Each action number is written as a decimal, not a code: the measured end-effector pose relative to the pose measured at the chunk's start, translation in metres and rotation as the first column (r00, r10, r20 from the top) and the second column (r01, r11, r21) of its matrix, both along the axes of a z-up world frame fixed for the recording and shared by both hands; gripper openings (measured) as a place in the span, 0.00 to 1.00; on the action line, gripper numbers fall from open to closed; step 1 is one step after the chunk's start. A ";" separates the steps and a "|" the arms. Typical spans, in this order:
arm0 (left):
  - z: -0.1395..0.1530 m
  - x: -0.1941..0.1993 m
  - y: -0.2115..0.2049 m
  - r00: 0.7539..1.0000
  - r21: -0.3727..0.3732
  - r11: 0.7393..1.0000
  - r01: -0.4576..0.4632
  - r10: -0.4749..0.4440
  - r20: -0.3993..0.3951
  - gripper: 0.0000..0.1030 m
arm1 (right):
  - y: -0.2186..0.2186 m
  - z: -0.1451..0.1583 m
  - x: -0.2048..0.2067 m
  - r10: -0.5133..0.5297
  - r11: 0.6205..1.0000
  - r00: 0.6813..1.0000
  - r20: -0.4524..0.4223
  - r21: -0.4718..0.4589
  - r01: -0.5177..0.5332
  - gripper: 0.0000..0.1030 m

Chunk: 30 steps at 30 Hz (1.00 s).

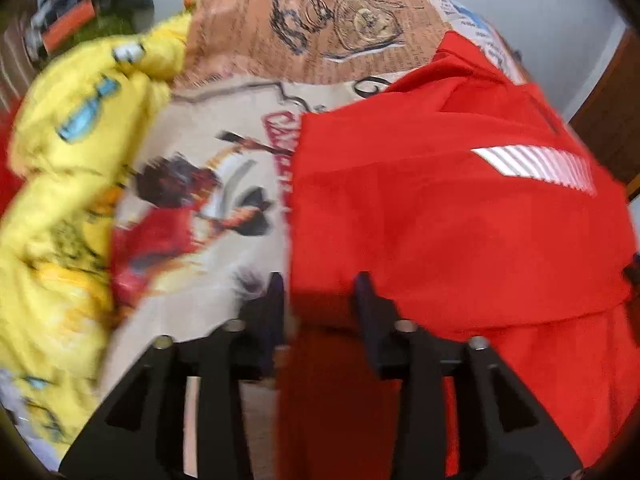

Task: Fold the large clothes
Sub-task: 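Grasp the jacket collar with the right tool while the left tool grasps the hem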

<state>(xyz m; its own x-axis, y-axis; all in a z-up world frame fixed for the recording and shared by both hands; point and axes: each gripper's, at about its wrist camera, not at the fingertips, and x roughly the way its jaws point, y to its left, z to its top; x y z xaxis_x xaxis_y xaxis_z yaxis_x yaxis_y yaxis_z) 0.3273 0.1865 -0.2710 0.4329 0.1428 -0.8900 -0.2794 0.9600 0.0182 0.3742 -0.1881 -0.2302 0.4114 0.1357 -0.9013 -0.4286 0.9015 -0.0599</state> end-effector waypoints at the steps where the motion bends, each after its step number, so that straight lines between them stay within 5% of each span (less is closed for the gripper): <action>1: 0.004 -0.003 -0.002 1.000 0.038 0.999 0.017 -0.017 -0.004 0.39 | 0.001 0.002 0.001 -0.001 1.000 1.000 -0.008 -0.004 0.001 0.65; 5: 0.028 -0.005 -0.011 0.995 0.151 0.984 0.100 -0.099 -0.008 0.42 | 0.001 0.014 0.002 -0.008 1.000 1.000 -0.006 0.027 0.008 0.65; 11: 0.074 0.009 -0.037 0.975 0.208 0.960 0.189 -0.209 0.078 0.56 | 0.001 0.046 0.008 -0.012 0.997 0.997 0.072 0.083 0.006 0.65; 21: 0.117 0.085 -0.076 0.930 0.101 0.955 0.278 -0.294 0.221 0.61 | 0.007 0.093 0.041 -0.026 0.982 0.977 0.210 0.187 -0.014 0.65; 30: 0.074 0.175 -0.066 0.956 0.011 0.968 0.252 -0.251 0.150 0.62 | 0.039 0.056 0.113 0.000 0.985 0.990 0.141 0.169 -0.024 0.65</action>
<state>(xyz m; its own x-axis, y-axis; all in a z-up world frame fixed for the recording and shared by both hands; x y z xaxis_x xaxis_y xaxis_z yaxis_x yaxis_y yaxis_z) 0.5019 0.1203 -0.1970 0.5814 0.0055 -0.8136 -0.0277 0.9995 -0.0131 0.4877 -0.1493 -0.1745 0.5296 0.2874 -0.7981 -0.4378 0.8985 0.0330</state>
